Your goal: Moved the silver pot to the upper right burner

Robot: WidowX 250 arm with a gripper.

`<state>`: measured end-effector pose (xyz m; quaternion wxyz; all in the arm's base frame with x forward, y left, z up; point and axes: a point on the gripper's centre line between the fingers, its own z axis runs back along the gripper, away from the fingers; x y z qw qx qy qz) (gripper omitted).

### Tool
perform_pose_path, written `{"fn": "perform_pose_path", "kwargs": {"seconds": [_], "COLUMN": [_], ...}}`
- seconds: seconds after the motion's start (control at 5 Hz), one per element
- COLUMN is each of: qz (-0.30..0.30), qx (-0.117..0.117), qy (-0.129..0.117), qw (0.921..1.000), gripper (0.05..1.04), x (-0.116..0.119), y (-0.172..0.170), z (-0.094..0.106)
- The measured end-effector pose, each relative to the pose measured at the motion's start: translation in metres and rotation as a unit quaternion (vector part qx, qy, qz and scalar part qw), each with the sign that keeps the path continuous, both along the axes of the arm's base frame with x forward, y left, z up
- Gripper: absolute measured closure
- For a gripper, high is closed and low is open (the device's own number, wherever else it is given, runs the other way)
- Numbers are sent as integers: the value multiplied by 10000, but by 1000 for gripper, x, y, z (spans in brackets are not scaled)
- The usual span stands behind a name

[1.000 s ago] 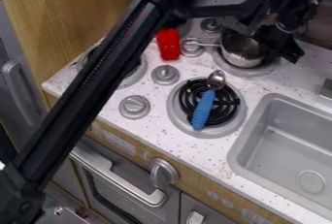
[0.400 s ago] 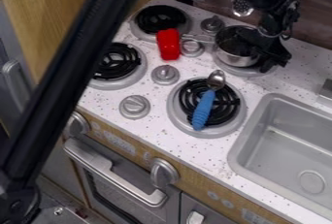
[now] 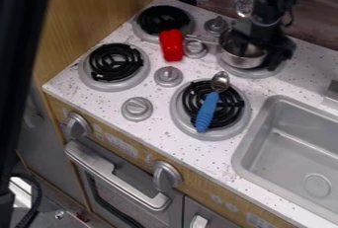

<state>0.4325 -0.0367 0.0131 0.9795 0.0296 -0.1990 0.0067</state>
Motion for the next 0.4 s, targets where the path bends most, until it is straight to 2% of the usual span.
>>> {"fn": "perform_pose_path", "kwargs": {"seconds": [0.2, 0.4], "qz": [730, 756], "qx": [-108, -121], "qy": [1161, 1694], "qw": [9905, 9826], "gripper": [85, 85], "x": [-43, -69], "y": [13, 15], "z": [-12, -26]}}
